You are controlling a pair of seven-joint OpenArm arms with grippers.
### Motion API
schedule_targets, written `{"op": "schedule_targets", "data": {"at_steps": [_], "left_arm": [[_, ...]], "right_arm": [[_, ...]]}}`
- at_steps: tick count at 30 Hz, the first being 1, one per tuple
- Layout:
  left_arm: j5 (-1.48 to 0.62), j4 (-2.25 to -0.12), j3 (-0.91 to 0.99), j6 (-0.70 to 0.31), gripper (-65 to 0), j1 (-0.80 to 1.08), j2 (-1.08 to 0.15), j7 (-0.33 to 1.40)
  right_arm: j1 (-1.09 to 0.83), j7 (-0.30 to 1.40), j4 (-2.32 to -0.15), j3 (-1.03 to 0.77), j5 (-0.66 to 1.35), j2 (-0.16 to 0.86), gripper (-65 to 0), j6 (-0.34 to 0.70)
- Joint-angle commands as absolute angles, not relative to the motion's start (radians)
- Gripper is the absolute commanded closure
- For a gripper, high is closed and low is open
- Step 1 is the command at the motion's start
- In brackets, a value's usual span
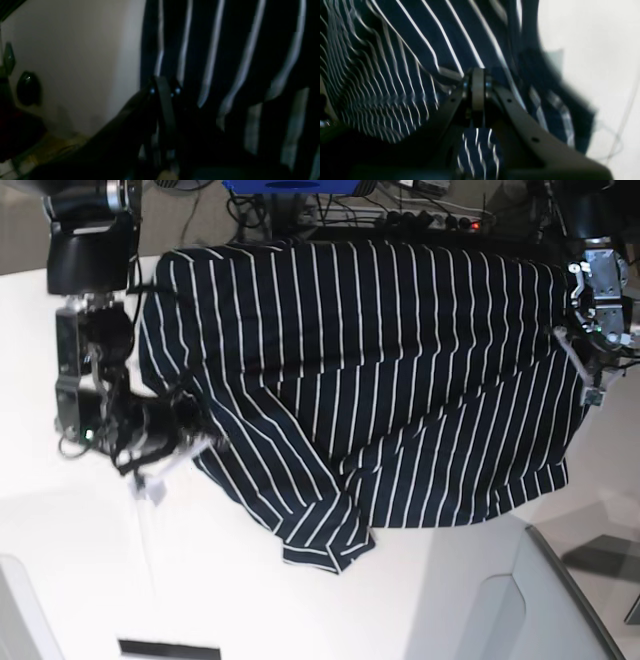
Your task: Layout the t-shirt on the table in an organized manner, then fold the t-shirt properly
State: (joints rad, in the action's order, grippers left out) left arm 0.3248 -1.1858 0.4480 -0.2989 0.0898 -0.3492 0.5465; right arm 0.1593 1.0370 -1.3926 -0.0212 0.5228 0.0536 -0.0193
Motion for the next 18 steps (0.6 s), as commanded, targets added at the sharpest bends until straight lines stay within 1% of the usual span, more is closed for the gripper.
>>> {"op": "schedule_targets", "data": {"at_steps": [1, 2, 3, 8, 9, 10, 14, 18], "left_arm": [[0.328, -1.198, 0.450, -0.294, 0.0, 0.070, -0.355, 0.539], [0.328, -1.198, 0.450, -0.294, 0.0, 0.059, -0.343, 0.539], [0.328, -1.198, 0.450, -0.294, 0.0, 0.050, -0.332, 0.539], [0.328, -1.155, 0.450, -0.294, 0.0, 0.031, -0.323, 0.538], [0.328, -1.133, 0.450, -0.294, 0.0, 0.027, -0.326, 0.538], [0.328, -1.115, 0.450, -0.294, 0.0, 0.024, -0.328, 0.536], [0.328, -1.055, 0.450, -0.294, 0.0, 0.022, -0.355, 0.533], [0.328, -1.044, 0.460, -0.294, 0.0, 0.031, -0.361, 0.489]], "right_arm": [[0.214, 0.987, -1.386, -0.027, 0.532, 0.076, -1.1, -0.018], [0.243, 0.949, -1.346, -0.025, 0.533, 0.084, -2.4, -0.018], [0.274, 0.909, -1.302, -0.030, 0.535, 0.088, -5.4, -0.016], [0.414, 0.780, -1.027, -0.027, 0.541, 0.105, -34.4, -0.012], [0.433, 0.765, -0.980, -0.027, 0.541, 0.104, -38.1, -0.008], [0.446, 0.750, -0.949, -0.025, 0.541, 0.104, -38.9, 0.004], [0.478, 0.690, -0.832, -0.025, 0.536, 0.088, -38.9, 0.113], [0.515, 0.645, -0.697, -0.025, 0.533, 0.073, -38.9, 0.119]]}}
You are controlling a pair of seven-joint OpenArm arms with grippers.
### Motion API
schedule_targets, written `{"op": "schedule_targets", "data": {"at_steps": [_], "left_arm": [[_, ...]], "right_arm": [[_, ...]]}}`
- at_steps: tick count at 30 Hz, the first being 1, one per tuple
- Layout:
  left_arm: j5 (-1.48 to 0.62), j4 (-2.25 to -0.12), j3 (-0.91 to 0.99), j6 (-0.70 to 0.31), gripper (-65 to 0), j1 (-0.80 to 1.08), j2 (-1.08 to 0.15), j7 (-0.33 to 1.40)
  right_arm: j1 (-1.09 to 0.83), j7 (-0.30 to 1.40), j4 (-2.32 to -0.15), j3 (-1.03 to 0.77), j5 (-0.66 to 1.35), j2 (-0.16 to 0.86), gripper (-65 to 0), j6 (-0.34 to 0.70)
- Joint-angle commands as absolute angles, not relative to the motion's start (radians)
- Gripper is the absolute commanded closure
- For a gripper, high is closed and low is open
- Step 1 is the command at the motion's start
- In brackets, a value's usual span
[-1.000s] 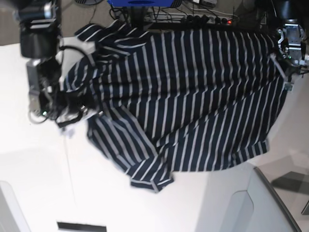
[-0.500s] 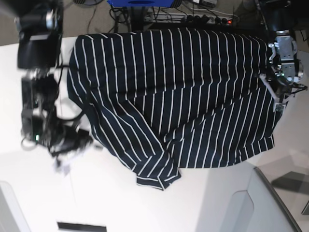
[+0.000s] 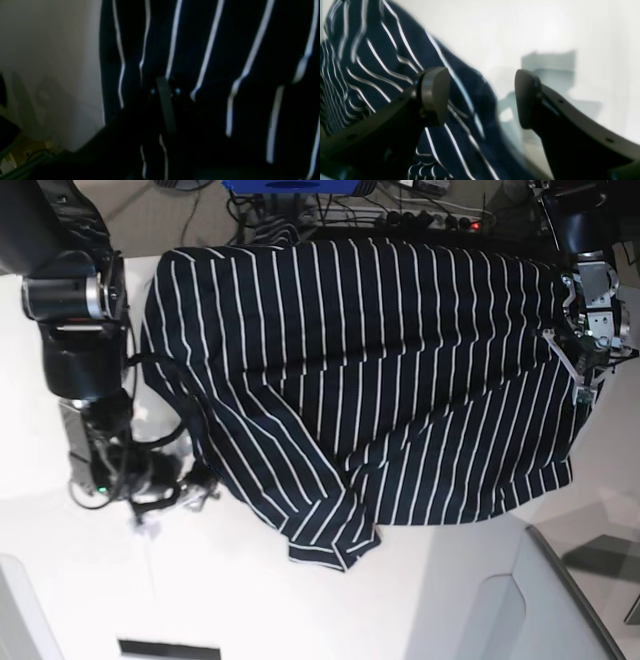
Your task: Layout the t-shirt on the table in an organized manner, then fold the t-shirt properly
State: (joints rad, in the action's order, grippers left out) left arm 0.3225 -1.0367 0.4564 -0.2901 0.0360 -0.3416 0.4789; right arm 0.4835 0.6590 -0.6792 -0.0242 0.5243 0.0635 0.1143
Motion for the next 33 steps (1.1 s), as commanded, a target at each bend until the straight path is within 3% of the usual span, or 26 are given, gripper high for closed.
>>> {"op": "schedule_targets", "data": {"at_steps": [1, 10, 14, 17, 18, 30, 33], "left_arm": [[0.328, -1.044, 0.455, -0.294, 0.0, 0.031, -0.367, 0.486], [0.328, -1.001, 0.452, -0.294, 0.0, 0.022, -0.372, 0.481], [0.328, -1.001, 0.452, -0.294, 0.0, 0.022, -0.372, 0.481], [0.328, -1.000, 0.452, -0.294, 0.0, 0.022, -0.372, 0.481], [0.328, -1.000, 0.452, -0.294, 0.0, 0.022, -0.372, 0.481], [0.329, -0.997, 0.449, -0.294, 0.0, -0.010, -0.361, 0.481], [0.329, -0.990, 0.429, -0.294, 0.0, -0.031, -0.354, 0.484]], "right_arm": [[0.518, 0.633, -0.674, -0.025, 0.533, 0.071, -38.9, 0.120], [0.515, 0.628, -0.651, -0.025, 0.535, 0.010, -37.7, 0.122], [0.516, 0.628, -0.651, -0.025, 0.535, 0.008, -21.0, 0.122], [0.516, 0.628, -0.651, -0.025, 0.535, 0.008, -1.7, 0.122], [0.518, 0.628, -0.656, -0.025, 0.535, 0.013, 0.0, 0.122], [0.524, 0.625, -0.739, -0.030, 0.533, 0.107, -0.2, 0.110], [0.501, 0.618, -0.803, -0.033, 0.533, 0.119, -0.2, 0.027]]}}
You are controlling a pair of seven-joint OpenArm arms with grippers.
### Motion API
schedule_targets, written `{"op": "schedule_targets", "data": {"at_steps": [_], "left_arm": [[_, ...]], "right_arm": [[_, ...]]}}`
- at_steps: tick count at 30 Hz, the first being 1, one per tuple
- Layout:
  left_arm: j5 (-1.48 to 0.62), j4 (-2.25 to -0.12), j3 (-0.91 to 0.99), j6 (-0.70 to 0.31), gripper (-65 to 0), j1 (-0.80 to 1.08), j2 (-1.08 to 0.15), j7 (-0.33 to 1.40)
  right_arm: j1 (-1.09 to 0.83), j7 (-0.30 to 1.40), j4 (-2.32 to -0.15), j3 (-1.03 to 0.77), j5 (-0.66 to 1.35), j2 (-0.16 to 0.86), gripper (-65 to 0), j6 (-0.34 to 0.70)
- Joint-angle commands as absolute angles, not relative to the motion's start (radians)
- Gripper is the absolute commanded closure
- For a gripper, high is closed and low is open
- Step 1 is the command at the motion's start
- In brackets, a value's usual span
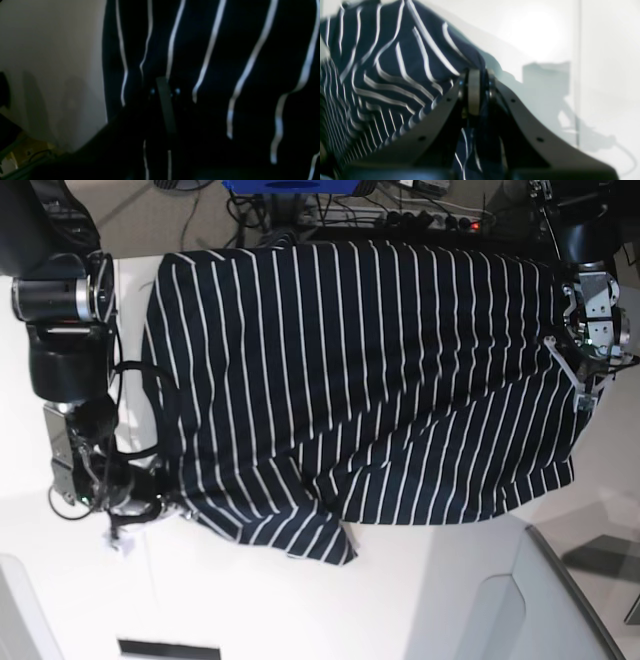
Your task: Layout the t-shirt on the table in an organized manner, then fold the t-shirt properly
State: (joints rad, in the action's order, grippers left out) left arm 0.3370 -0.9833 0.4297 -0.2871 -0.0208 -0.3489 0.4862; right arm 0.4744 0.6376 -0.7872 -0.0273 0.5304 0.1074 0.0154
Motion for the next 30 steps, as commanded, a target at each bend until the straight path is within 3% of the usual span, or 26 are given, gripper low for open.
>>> {"op": "schedule_targets", "data": {"at_steps": [1, 6, 12, 13, 16, 18, 20, 23, 26, 28, 30], "left_arm": [[0.329, -0.983, 0.417, -0.294, 0.0, -0.036, -0.354, 0.484], [0.328, -0.955, 0.387, -0.274, 0.0, -0.064, -0.349, 0.481], [0.326, -0.967, 0.398, -0.243, 0.0, -0.071, -0.351, 0.481], [0.325, -0.972, 0.400, -0.243, 0.0, -0.071, -0.354, 0.481], [0.320, -1.017, 0.421, -0.243, 0.0, -0.064, -0.363, 0.484], [0.320, -1.043, 0.470, -0.245, 0.0, -0.061, -0.364, 0.484], [0.320, -1.067, 0.510, -0.245, 0.0, -0.059, -0.364, 0.486], [0.320, -1.109, 0.542, -0.246, 0.0, -0.058, -0.364, 0.486], [0.320, -1.132, 0.547, -0.246, 0.0, -0.056, -0.364, 0.487], [0.320, -1.129, 0.547, -0.246, 0.0, -0.056, -0.363, 0.481], [0.320, -1.127, 0.541, -0.246, 0.0, -0.056, -0.361, 0.481]], "right_arm": [[0.498, 0.605, -0.817, -0.033, 0.533, 0.127, -0.2, -0.005], [0.476, 0.524, -0.828, -0.033, 0.533, 0.137, -0.6, -0.127], [0.472, 0.519, -0.831, -0.035, 0.536, 0.137, -3.5, -0.159], [0.472, 0.521, -0.834, -0.035, 0.538, 0.137, -6.8, -0.159], [0.472, 0.521, -0.835, -0.036, 0.539, 0.137, -25.5, -0.168], [0.472, 0.516, -0.835, -0.036, 0.539, 0.137, -37.7, -0.231], [0.472, 0.515, -0.837, -0.036, 0.538, 0.134, -45.8, -0.305], [0.461, 0.499, -0.901, -0.025, 0.538, 0.134, -45.5, -0.311], [0.401, 0.501, -1.044, 0.033, 0.538, 0.131, -43.2, -0.162], [0.392, 0.501, -1.075, 0.073, 0.539, 0.131, -38.4, -0.056], [0.404, 0.501, -1.032, 0.085, 0.539, 0.130, -28.2, -0.007]]}}
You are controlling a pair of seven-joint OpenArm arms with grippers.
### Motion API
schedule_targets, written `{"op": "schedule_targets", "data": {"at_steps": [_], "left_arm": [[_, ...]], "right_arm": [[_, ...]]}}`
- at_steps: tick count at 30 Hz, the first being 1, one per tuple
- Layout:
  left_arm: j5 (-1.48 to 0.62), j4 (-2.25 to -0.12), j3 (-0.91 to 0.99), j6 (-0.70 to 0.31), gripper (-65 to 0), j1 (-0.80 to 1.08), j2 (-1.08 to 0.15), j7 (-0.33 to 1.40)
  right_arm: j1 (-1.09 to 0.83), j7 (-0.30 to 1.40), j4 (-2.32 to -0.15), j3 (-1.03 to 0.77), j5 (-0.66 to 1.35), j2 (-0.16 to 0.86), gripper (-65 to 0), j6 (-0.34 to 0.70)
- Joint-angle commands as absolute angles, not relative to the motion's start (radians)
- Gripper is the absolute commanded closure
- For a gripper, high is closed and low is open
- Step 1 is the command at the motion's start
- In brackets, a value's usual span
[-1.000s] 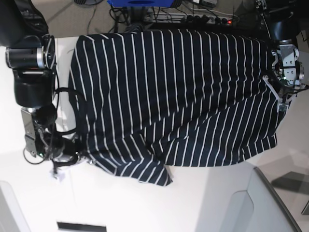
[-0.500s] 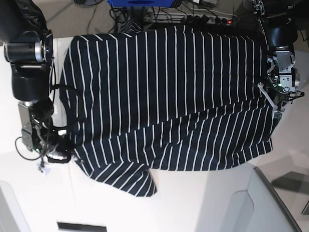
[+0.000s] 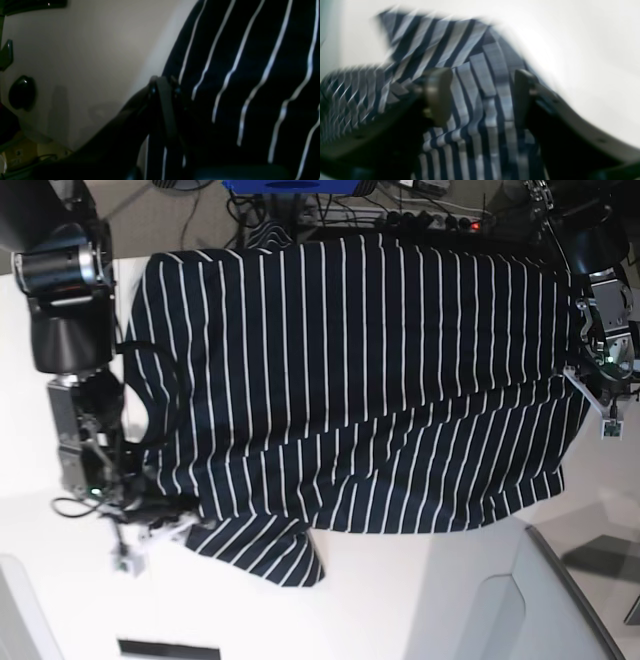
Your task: Layout the t-shirt on the table in an organized manner, then fold the t-shirt properly
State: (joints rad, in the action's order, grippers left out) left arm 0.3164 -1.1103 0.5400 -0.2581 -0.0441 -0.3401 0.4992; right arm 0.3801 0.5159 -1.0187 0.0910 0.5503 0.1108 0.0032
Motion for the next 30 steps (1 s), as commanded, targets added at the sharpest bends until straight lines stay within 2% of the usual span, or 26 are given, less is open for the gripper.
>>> {"op": "schedule_targets", "data": {"at_steps": [1, 3, 4, 7, 11, 15, 17, 22, 30], "left_arm": [[0.320, -1.127, 0.536, -0.245, 0.0, -0.059, -0.361, 0.479], [0.323, -1.110, 0.536, -0.245, 0.0, -0.070, -0.349, 0.476], [0.325, -1.095, 0.536, -0.245, 0.0, -0.074, -0.344, 0.466], [0.328, -1.024, 0.536, -0.245, 0.0, -0.116, -0.341, 0.397], [0.328, -0.901, 0.536, -0.239, 0.0, -0.186, -0.343, 0.340], [0.329, -0.774, 0.513, -0.147, 0.0, -0.246, -0.348, 0.272], [0.328, -0.713, 0.469, -0.131, 0.0, -0.266, -0.361, 0.245], [0.320, -0.604, 0.453, -0.131, 0.0, -0.325, -0.363, 0.183], [0.320, -0.492, 0.453, -0.130, 0.0, -0.476, -0.361, 0.150]], "right_arm": [[0.421, 0.501, -0.987, 0.085, 0.539, 0.130, -20.1, -0.007], [0.449, 0.496, -0.895, 0.084, 0.541, 0.130, -4.7, -0.007], [0.463, 0.495, -0.848, 0.084, 0.541, 0.130, 0.0, -0.005], [0.496, 0.495, -0.756, 0.084, 0.541, 0.130, -1.8, -0.001], [0.512, 0.472, -0.713, 0.085, 0.535, 0.136, -0.6, -0.001], [0.522, 0.437, -0.642, 0.085, 0.533, 0.139, -0.6, -0.005], [0.536, 0.423, -0.575, 0.085, 0.533, 0.151, -0.6, -0.008], [0.549, 0.340, -0.490, 0.085, 0.533, 0.166, -0.8, -0.097], [0.575, 0.203, -0.492, 0.097, 0.532, 0.203, -1.2, -0.091]]}}
